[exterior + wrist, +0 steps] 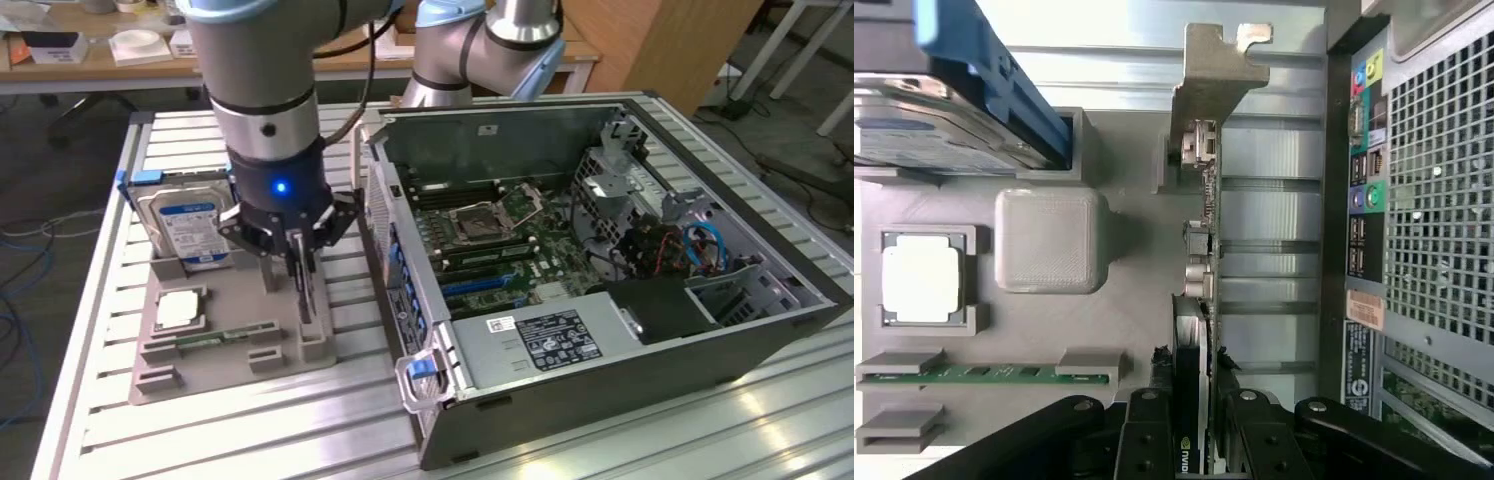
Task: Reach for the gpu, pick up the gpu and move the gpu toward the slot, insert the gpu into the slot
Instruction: 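Pick up the gpu and move the gpu toward the slot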
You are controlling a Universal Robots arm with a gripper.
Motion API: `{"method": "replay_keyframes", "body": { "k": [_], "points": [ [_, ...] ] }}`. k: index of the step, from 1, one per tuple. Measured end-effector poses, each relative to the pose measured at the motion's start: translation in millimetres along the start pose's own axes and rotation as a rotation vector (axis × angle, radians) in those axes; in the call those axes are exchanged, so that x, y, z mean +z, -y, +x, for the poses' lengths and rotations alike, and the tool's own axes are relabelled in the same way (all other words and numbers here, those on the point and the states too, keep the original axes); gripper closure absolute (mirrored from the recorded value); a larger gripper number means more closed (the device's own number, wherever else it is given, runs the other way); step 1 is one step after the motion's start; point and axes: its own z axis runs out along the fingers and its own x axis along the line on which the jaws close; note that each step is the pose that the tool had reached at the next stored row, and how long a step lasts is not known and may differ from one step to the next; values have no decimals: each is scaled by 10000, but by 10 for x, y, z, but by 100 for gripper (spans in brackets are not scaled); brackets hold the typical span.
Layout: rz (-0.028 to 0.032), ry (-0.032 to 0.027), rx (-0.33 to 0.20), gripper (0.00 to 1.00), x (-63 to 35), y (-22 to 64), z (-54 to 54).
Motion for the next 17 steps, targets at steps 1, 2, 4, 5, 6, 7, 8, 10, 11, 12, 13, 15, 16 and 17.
{"method": "replay_keyframes", "body": {
  "k": [1,2,4,5,6,7,8,10,11,12,13,15,16,17],
  "points": [
    [0,0,0,74,-45,-2,-1],
    [-1,1,-1,74,-89,-4,-3],
    [0,0,0,74,-180,-8,-6],
    [0,0,0,74,-224,-9,-8],
    [0,0,0,74,-265,-11,-9],
    [-1,1,0,74,-297,-12,-10],
    [-1,1,-1,74,-327,-14,-11],
    [-1,1,-1,74,-388,-16,-14],
    [-1,0,-1,74,-414,-17,-16],
    [-1,0,-1,74,-439,-18,-17],
    [-1,0,-1,74,-475,-19,-21],
    [0,-4,-1,74,-568,-24,-28],
    [1,-4,0,74,-613,-27,-30],
    [0,-4,-1,74,-658,-29,-33]
  ]
}}
